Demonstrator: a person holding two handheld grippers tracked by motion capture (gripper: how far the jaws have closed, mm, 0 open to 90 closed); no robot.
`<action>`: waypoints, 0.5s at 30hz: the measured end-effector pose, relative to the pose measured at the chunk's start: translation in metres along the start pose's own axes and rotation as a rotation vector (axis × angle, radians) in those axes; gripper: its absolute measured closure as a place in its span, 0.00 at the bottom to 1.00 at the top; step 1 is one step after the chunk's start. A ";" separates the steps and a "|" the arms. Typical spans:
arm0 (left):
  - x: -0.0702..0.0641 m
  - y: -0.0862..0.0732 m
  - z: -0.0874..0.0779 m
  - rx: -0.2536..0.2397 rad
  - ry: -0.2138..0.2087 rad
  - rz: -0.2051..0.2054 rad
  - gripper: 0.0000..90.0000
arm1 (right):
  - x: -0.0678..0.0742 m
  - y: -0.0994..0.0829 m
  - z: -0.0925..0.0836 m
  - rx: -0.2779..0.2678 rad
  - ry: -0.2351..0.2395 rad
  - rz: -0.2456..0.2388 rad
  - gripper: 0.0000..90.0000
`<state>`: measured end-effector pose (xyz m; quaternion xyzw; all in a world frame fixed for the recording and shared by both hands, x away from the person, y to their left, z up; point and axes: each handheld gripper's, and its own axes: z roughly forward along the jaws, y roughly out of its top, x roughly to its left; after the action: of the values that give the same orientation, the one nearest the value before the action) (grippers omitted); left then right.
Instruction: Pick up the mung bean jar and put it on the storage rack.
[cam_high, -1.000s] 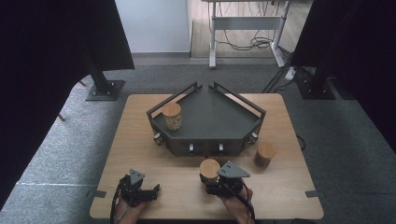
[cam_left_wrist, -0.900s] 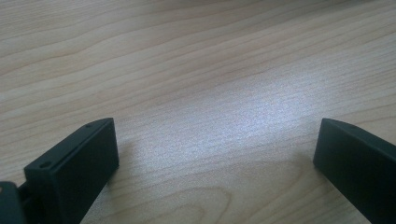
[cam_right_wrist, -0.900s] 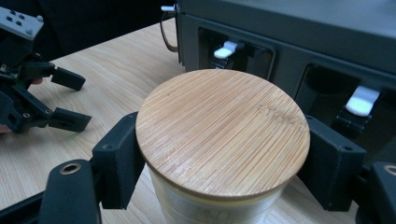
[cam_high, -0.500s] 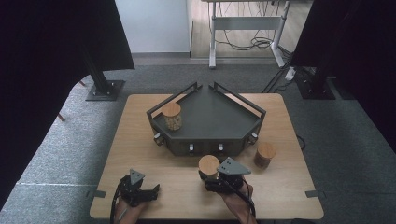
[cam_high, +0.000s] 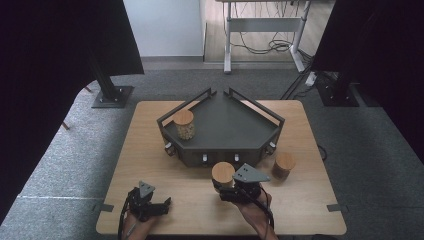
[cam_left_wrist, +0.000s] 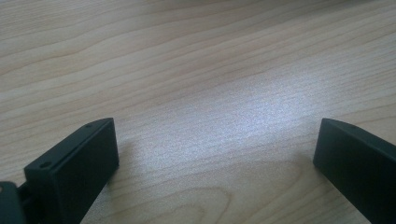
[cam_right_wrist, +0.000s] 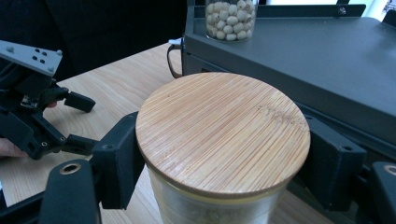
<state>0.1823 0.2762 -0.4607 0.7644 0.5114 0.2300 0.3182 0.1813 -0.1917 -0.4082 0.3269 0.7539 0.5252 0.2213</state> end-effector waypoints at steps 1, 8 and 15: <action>0.000 0.000 0.000 0.001 0.000 0.000 0.00 | -0.001 0.002 0.000 -0.001 0.001 -0.002 0.26; 0.000 0.000 0.000 -0.002 0.000 -0.001 0.00 | -0.003 0.010 0.001 0.002 0.007 -0.003 0.26; 0.000 0.000 0.000 -0.002 0.000 -0.002 0.00 | -0.006 0.018 0.001 -0.005 0.010 -0.001 0.26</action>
<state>0.1821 0.2762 -0.4610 0.7636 0.5118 0.2303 0.3193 0.1911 -0.1911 -0.3922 0.3233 0.7539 0.5287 0.2184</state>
